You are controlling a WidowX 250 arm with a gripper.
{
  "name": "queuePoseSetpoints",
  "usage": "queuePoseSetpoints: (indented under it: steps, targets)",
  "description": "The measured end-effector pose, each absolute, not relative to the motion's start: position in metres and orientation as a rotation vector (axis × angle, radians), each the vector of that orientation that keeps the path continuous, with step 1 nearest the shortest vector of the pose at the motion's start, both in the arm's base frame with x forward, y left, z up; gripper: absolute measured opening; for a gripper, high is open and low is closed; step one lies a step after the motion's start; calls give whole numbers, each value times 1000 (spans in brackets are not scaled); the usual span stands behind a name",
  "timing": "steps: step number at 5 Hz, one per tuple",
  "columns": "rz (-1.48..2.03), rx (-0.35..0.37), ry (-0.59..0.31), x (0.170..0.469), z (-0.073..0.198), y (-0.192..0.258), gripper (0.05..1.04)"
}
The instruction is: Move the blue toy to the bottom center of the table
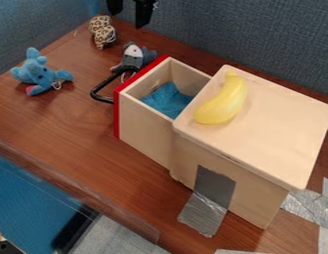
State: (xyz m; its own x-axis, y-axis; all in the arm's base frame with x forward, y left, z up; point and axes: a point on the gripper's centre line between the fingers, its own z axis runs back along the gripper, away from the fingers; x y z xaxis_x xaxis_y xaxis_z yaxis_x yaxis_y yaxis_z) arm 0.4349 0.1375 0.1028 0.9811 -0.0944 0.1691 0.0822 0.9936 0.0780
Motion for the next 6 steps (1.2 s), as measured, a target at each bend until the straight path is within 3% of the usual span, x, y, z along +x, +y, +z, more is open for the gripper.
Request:
queuePoseSetpoints:
  steps: [1,2,4,6]
  targets:
    - [-88,52,-123,430,81,136,1001]
    - [-58,42,-53,406,50,147,1001]
    - [-37,116,-86,370,58,179,1001]
    - [52,134,-82,336,46,212,1001]
